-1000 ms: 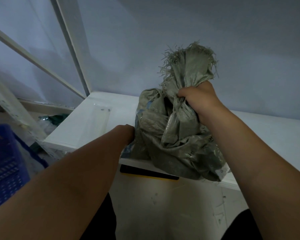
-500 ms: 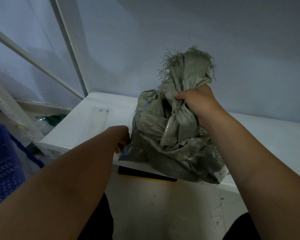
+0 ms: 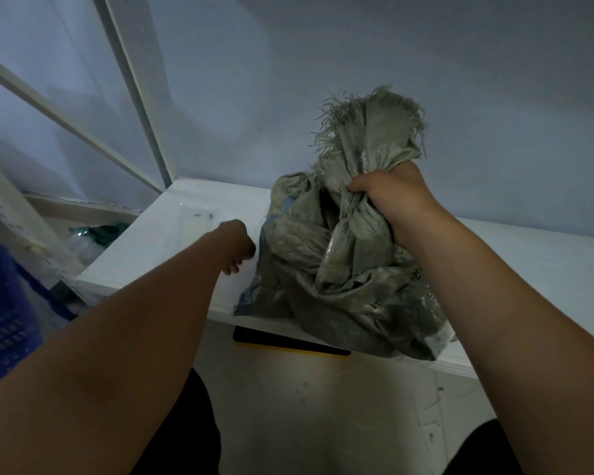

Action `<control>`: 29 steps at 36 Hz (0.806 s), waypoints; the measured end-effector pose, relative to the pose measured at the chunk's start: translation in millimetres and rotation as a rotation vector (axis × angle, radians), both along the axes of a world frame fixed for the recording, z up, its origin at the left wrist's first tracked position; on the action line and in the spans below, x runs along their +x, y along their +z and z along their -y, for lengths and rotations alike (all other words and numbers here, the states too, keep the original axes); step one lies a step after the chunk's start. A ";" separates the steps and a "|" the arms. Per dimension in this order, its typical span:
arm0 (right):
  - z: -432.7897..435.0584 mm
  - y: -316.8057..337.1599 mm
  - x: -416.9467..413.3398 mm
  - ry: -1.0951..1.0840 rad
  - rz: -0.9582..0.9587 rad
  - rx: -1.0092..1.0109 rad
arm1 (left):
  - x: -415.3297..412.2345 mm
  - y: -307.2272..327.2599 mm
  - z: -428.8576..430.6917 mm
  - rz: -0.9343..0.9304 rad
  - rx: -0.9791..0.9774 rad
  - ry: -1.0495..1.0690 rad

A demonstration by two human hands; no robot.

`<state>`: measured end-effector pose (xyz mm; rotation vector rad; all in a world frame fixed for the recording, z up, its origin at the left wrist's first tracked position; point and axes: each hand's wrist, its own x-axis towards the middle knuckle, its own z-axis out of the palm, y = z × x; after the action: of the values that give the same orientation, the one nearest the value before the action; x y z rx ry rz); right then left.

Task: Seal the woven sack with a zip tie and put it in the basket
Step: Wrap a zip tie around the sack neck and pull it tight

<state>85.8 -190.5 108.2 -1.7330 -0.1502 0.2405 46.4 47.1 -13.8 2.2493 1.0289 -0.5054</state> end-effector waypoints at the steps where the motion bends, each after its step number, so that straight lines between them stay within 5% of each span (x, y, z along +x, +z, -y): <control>1: 0.5 0.1 0.5 -0.006 -0.004 0.019 | 2.4 3.3 -1.9 0.027 -0.021 0.030; 6: 0.9 2.1 2.3 -0.071 -0.022 0.119 | 12.4 35.7 -11.2 0.353 0.096 0.138; 8: 0.4 3.2 2.9 -0.089 -0.027 0.147 | 10.6 42.9 -14.2 0.416 0.327 -0.027; 11: 0.9 4.1 3.9 -0.103 -0.030 0.183 | 14.8 67.9 -14.0 0.779 0.059 0.233; 16: 2.3 4.2 4.3 -0.129 -0.030 0.213 | 17.3 86.9 -0.7 1.049 0.152 0.213; 25: 5.4 6.0 2.1 -0.208 0.002 0.360 | 8.5 95.4 35.6 1.079 0.214 0.032; 29: 7.3 7.3 5.0 -0.304 0.038 0.450 | 3.7 96.5 33.9 0.758 0.398 0.041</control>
<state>90.7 -197.8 115.5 -1.2908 0.0323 -0.0500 50.0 13.2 82.6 2.4199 0.8003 0.5949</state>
